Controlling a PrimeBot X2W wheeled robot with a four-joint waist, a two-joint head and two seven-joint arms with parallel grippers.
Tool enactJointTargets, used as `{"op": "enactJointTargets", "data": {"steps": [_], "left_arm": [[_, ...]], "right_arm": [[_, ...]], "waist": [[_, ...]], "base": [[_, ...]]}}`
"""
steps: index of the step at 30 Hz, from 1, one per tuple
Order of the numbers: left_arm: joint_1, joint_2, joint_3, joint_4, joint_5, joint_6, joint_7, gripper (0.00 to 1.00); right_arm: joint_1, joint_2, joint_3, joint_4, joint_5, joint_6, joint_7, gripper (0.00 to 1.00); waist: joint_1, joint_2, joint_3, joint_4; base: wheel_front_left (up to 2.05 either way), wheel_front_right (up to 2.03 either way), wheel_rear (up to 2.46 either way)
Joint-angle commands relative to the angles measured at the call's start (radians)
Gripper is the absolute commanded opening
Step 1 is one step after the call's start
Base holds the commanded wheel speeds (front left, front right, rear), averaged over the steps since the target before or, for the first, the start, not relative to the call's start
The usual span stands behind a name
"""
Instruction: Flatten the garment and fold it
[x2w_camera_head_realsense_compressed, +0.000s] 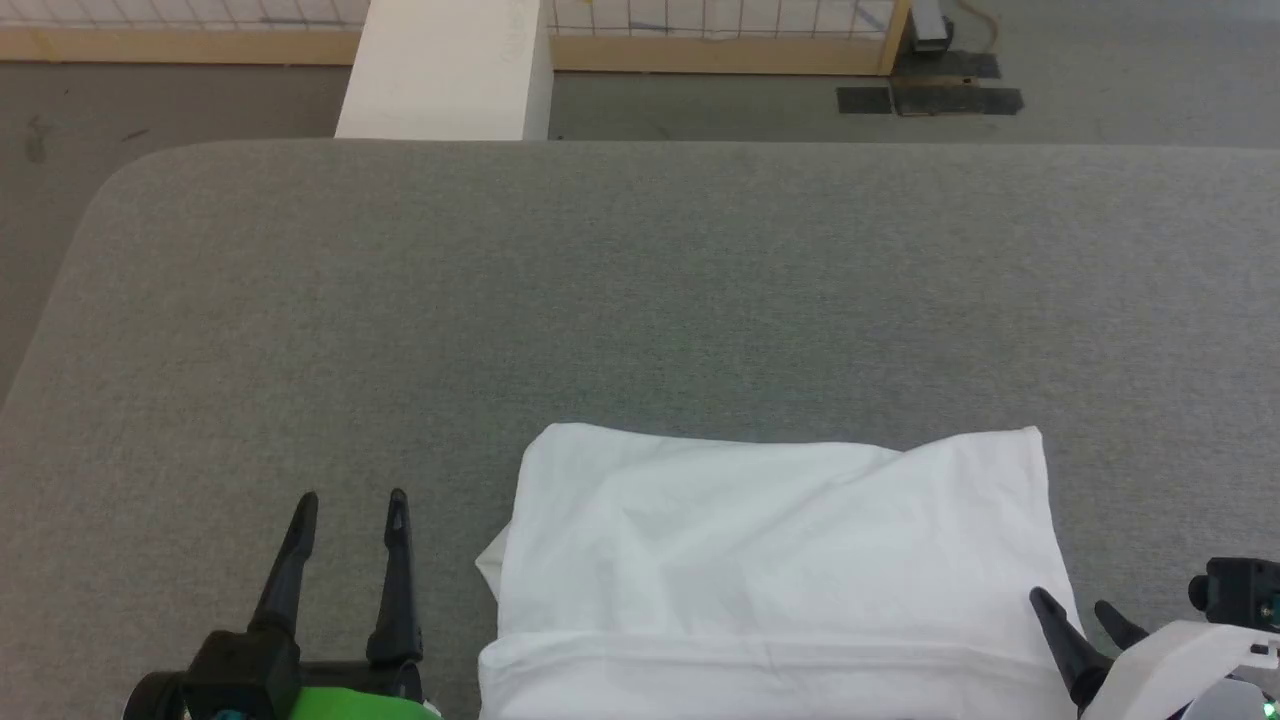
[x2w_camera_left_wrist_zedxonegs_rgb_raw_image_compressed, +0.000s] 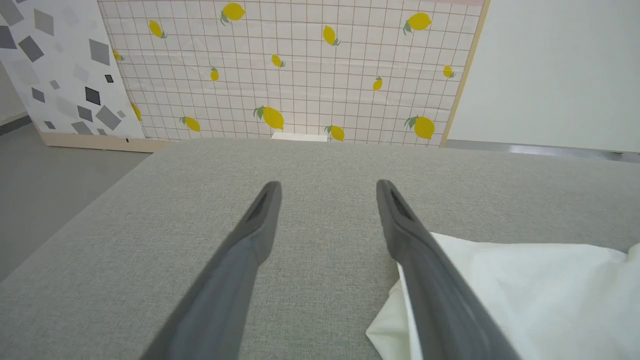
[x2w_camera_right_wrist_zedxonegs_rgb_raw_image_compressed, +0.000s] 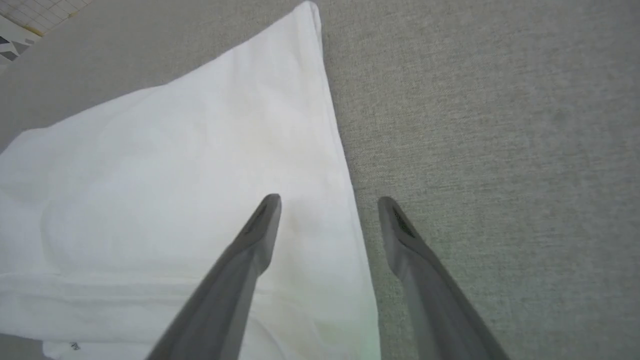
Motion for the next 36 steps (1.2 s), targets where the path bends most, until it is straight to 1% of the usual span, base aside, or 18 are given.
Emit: {"op": "enactJointTargets", "data": {"steps": [1,5,10,11,12,13,14,17,20,23,32,35,36], "left_arm": [[0.005,-0.007,0.006,0.006,0.014,-0.014,-0.005,1.0],[-0.004,-0.019,0.015,0.016,0.022,-0.043,-0.005,1.0],[-0.012,-0.025,0.022,0.031,0.023,-0.068,-0.005,1.0],[-0.011,-0.026,0.024,0.035,0.022,-0.071,-0.005,1.0],[-0.009,-0.027,0.025,0.038,0.02,-0.073,-0.005,1.0],[-0.007,-0.027,0.025,0.042,0.018,-0.076,-0.005,1.0],[-0.004,-0.027,0.025,0.047,0.013,-0.079,-0.005,1.0],[0.002,-0.028,0.027,0.056,0.002,-0.086,-0.005,1.0],[0.01,-0.025,0.032,0.062,-0.007,-0.089,-0.005,1.0],[0.014,-0.024,0.035,0.064,-0.017,-0.094,-0.005,1.0],[0.017,-0.023,0.025,0.069,-0.022,-0.096,-0.003,1.0],[0.015,-0.022,0.024,0.07,-0.023,-0.096,-0.001,1.0],[0.018,-0.022,0.025,0.071,-0.025,-0.092,-0.001,1.0]], "right_arm": [[-0.021,-0.007,-0.001,0.019,-0.009,-0.001,-0.005,1.0],[-0.042,-0.013,0.002,0.083,0.005,-0.001,0.0,1.0],[-0.049,-0.014,0.056,0.13,0.054,-0.001,0.029,1.0],[-0.049,-0.014,0.065,0.138,0.06,-0.001,0.03,0.74],[-0.05,-0.014,0.071,0.145,0.062,-0.001,0.028,0.43],[-0.05,-0.014,0.076,0.154,0.063,-0.001,0.026,0.23],[-0.051,-0.013,0.077,0.164,0.063,-0.001,0.02,0.0],[-0.057,-0.012,0.073,0.188,0.06,-0.001,0.005,0.0],[-0.079,-0.02,0.038,0.192,0.059,-0.001,-0.015,0.0],[-0.111,-0.047,-0.017,0.188,0.048,-0.001,-0.029,0.0],[-0.205,-0.175,-0.239,0.176,-0.03,-0.001,-0.029,0.0],[-0.212,-0.189,-0.271,0.172,-0.043,-0.001,-0.023,0.0],[-0.209,-0.176,-0.254,0.139,-0.045,-0.001,-0.007,0.0]], "waist": [[0.0,0.0,0.018,0.022],[0.0,0.0,0.033,0.038],[0.0,0.0,0.037,0.046],[0.0,0.0,0.035,0.046],[0.0,0.0,0.032,0.046],[0.0,0.0,0.028,0.045],[0.0,0.0,0.024,0.045],[0.0,0.0,0.008,0.041],[0.0,0.0,-0.008,0.032],[0.0,0.0,-0.022,0.022],[0.0,0.0,-0.035,0.001],[0.0,0.0,-0.039,-0.002],[0.0,0.0,-0.045,-0.007]], "base": [[0.0,0.0,0.0],[0.0,0.0,0.0],[0.0,0.0,0.0],[0.0,0.0,0.0],[0.0,0.0,0.0],[0.0,0.0,0.0],[0.0,0.0,0.0],[0.0,0.0,0.0],[0.0,0.0,0.0],[0.0,0.0,0.0],[0.0,0.0,0.0],[0.0,0.0,0.0],[0.0,0.0,0.0]]}}
